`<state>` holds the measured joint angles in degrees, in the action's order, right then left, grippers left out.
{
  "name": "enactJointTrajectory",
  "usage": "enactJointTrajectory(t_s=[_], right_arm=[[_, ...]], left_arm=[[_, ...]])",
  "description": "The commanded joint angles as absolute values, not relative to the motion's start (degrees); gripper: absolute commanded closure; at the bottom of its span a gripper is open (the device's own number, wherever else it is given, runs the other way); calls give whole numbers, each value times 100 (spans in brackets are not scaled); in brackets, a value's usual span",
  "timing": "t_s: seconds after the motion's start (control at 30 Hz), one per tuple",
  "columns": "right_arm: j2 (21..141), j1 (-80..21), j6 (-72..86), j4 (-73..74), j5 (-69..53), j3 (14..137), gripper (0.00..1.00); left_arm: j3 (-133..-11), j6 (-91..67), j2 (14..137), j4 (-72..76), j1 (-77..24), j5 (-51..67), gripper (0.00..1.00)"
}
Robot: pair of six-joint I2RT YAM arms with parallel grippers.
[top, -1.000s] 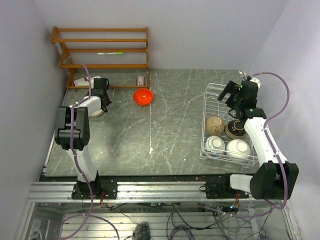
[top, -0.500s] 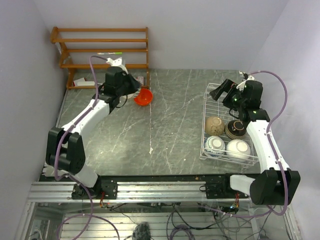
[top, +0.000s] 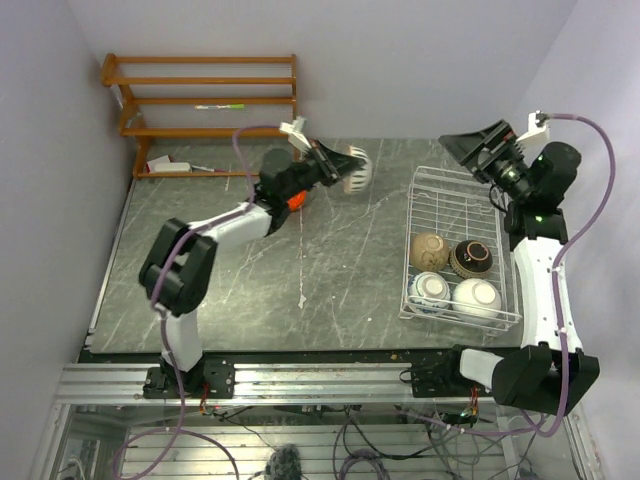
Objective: Load the bowls into the dish rack
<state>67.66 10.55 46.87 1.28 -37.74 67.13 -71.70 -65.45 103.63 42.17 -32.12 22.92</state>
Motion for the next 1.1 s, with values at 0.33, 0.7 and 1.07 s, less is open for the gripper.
enactJointTrajectory(t_s=[0.33, 0.7, 1.07], right_arm=[[6682, 1357, 4445, 390, -3718, 7105, 0], [6803, 1532, 4309, 429, -3867, 6941, 0], [6889, 1693, 4285, 303, -4022, 6660, 0]], left_arm=[[-9580, -8824, 12924, 7176, -4372, 2903, 93], [-10997, -9108, 14505, 7087, -4695, 2761, 93], [-12195, -9334, 15566, 7077, -4743, 2549, 93]])
